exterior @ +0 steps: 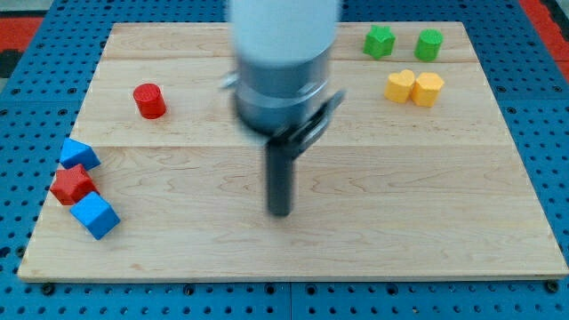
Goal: Push the red star to the bottom of the red circle
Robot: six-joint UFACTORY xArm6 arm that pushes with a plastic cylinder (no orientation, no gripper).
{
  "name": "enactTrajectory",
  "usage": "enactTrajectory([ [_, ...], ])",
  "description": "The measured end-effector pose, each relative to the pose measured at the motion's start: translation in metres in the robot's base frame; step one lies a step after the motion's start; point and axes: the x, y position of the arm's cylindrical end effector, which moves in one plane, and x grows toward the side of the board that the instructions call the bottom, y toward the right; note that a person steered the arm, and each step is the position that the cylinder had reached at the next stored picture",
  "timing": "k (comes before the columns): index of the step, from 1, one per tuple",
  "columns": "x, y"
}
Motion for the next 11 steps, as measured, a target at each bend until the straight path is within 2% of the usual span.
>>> enactTrajectory([
  [1, 0.049, -0.087],
  [2, 0.011, -0.231],
  [3, -0.013, -0.262],
  [4, -0.018, -0.233],
  [5, -0.052, -0.229],
  [7, -0.063, -0.144],
  [9, -0.134, -0.140],
  [10, -0.135, -0.174],
  [11, -0.175, -0.195],
])
